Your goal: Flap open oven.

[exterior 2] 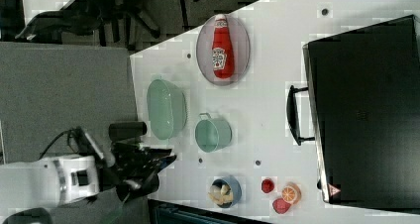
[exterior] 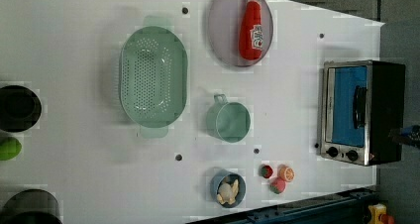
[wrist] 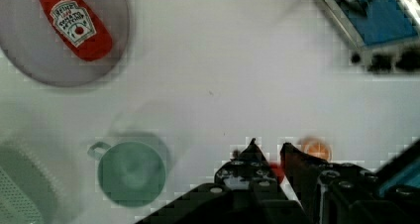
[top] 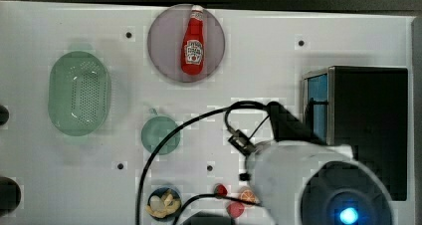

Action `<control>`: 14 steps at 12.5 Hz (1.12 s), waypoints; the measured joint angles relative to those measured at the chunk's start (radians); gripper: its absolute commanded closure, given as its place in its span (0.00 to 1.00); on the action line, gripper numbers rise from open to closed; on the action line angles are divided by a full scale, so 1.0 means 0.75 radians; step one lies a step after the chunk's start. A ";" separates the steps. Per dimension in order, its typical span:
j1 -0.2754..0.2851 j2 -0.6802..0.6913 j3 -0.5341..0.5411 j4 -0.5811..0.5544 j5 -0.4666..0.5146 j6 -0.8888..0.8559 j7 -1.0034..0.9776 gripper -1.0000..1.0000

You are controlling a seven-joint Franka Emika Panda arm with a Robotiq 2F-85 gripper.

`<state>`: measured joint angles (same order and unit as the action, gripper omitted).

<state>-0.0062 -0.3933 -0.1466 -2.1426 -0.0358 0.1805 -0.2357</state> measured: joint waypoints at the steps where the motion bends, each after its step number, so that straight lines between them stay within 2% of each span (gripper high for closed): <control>1: -0.003 0.016 -0.034 -0.018 -0.023 0.054 -0.100 0.83; 4: -0.019 0.039 -0.133 -0.135 -0.132 0.214 -0.398 0.83; 6: -0.037 0.092 -0.194 -0.156 -0.193 0.318 -0.548 0.83; 8: -0.062 0.161 -0.230 -0.156 -0.189 0.451 -0.668 0.83; 14: -0.070 0.386 -0.347 -0.177 -0.186 0.704 -0.895 0.83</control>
<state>-0.0584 -0.1036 -0.4072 -2.2754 -0.1753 0.7085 -0.9067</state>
